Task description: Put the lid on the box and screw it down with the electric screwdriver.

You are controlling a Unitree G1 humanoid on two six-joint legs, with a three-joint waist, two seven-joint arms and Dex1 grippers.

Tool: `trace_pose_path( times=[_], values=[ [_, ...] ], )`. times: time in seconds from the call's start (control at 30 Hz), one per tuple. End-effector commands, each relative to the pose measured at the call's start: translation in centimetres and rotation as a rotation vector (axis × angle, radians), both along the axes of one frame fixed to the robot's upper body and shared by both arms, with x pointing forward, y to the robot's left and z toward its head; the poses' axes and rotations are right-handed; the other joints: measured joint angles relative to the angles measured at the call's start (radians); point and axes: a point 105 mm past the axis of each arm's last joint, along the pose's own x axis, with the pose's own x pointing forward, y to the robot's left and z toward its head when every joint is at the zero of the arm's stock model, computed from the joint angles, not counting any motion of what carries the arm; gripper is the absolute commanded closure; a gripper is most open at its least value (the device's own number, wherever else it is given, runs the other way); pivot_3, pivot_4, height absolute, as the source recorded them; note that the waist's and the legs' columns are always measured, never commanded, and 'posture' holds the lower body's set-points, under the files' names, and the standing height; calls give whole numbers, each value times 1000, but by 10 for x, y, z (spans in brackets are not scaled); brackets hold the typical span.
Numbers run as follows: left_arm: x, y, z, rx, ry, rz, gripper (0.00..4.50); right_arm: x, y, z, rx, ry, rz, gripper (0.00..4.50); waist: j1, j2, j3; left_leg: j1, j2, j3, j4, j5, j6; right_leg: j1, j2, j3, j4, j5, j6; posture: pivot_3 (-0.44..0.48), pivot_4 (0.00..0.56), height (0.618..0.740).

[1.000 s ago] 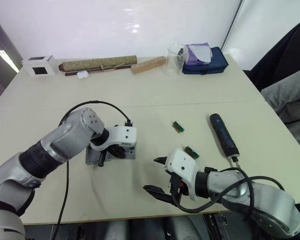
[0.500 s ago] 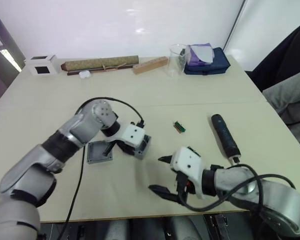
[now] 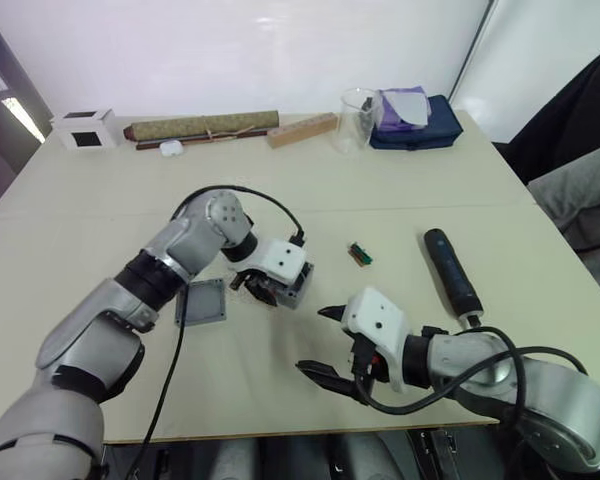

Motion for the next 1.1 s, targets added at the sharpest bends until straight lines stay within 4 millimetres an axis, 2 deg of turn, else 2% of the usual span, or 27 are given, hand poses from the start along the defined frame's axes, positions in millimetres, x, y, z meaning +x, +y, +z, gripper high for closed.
trace_pose_path(
  times=[0.03,0.07,0.13,0.17,0.2,0.23,0.27,0.33,0.47,0.57,0.7,0.87,1.0,1.1],
  values=[
    [1,4,43,-125,-15,73,1540,-7,4,8,20,-31,40,0,-1,0,0,0,0,0,0,0,0,0,0,0,0,0,0,0,150,740],
    [0,5,46,-135,-10,81,1540,-8,4,8,21,-30,42,0,-1,0,0,0,0,0,0,0,0,0,0,0,0,0,0,0,150,740],
    [0,35,76,-224,46,276,1540,-4,-2,17,51,-38,63,0,-5,0,0,0,0,0,0,0,0,0,0,0,0,0,0,0,150,740],
    [0,58,89,-273,65,414,1540,-2,0,27,100,-51,94,0,-13,0,0,0,0,0,0,0,0,-1,1,0,0,0,0,0,150,740],
    [-3,72,96,-304,75,502,1540,-2,1,34,135,-61,117,0,-22,-1,1,0,1,0,0,0,0,-1,1,0,1,0,0,0,150,740],
    [4,86,97,-338,38,638,1540,1,5,42,167,-84,146,0,-30,-1,1,0,2,-1,0,0,0,-1,2,0,1,0,0,0,150,740],
    [13,108,89,-319,-41,801,1540,3,8,46,173,-105,183,0,-34,0,0,1,3,-1,-1,0,1,-1,3,1,1,0,0,0,150,740],
    [18,135,77,-284,-121,1004,1540,6,12,48,147,-135,221,0,-36,4,-2,3,3,-1,-1,-1,2,0,4,0,1,0,0,0,150,740],
    [-6,158,51,-263,-6,1286,1540,22,19,40,29,-211,259,0,-22,0,0,3,3,-2,-1,-1,2,1,4,-1,2,0,0,0,150,740],
    [-21,167,36,-236,61,1432,1540,25,26,33,-9,-235,289,0,-25,-2,1,0,3,-2,0,-1,2,-1,3,-2,1,0,0,0,150,740],
    [-23,174,28,-241,65,1536,1540,27,36,29,2,-254,311,0,-21,-2,0,0,2,-2,0,-1,2,-1,2,-2,2,0,0,0,150,740],
    [-26,170,14,-276,159,1543,1540,24,44,27,24,-253,321,0,-23,-2,0,1,2,-2,0,-1,2,-1,2,-2,3,0,0,0,150,740],
    [-28,162,-4,-257,243,1541,1540,30,42,24,21,-256,278,0,-22,-3,0,1,2,-2,0,-1,2,-1,1,-2,4,0,0,0,150,740],
    [-30,163,-14,-216,242,1561,1540,32,40,22,19,-254,254,0,-22,-3,0,1,1,-2,0,-1,2,-1,-1,-2,4,0,0,0,150,740]
  ],
)
